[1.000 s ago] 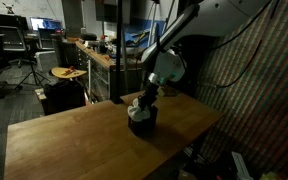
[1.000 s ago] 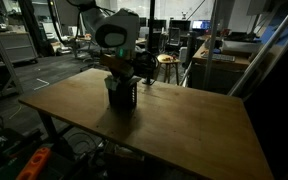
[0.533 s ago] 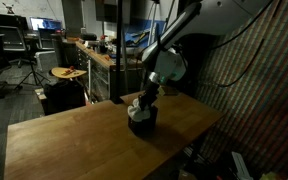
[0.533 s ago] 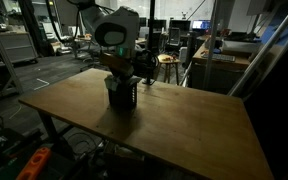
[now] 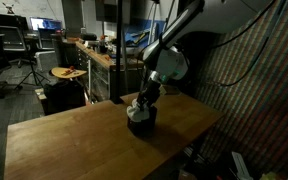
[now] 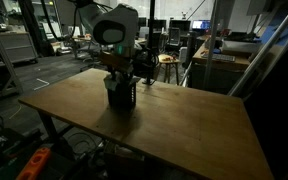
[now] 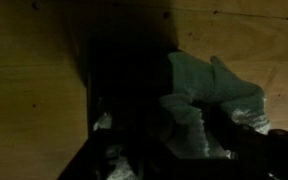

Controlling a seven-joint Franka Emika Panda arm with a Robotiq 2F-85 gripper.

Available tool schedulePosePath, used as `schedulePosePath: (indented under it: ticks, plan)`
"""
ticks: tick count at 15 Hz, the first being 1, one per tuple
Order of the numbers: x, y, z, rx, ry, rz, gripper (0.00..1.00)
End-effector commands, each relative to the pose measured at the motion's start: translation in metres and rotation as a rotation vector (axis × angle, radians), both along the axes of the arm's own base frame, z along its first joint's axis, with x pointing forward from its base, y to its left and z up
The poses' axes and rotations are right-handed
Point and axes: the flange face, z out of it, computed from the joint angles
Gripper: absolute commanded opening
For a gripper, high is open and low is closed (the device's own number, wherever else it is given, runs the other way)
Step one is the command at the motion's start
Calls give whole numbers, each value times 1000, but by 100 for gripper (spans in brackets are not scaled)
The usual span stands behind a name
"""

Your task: Pick up the white towel and push it down into the black basket

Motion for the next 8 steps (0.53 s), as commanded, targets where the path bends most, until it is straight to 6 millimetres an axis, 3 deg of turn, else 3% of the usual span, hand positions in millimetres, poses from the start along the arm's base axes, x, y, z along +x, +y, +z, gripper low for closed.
schedulePosePath:
  ticks: [1,4,7,8]
  plan:
    - [-7,-1,12,-13,-7,-2,94]
    - [-8,-3,14,-13,-8,-8,100]
    - [-9,-8,24,-11,-18,-22,100]
    - [-10,-10,28,-12,-24,-29,95]
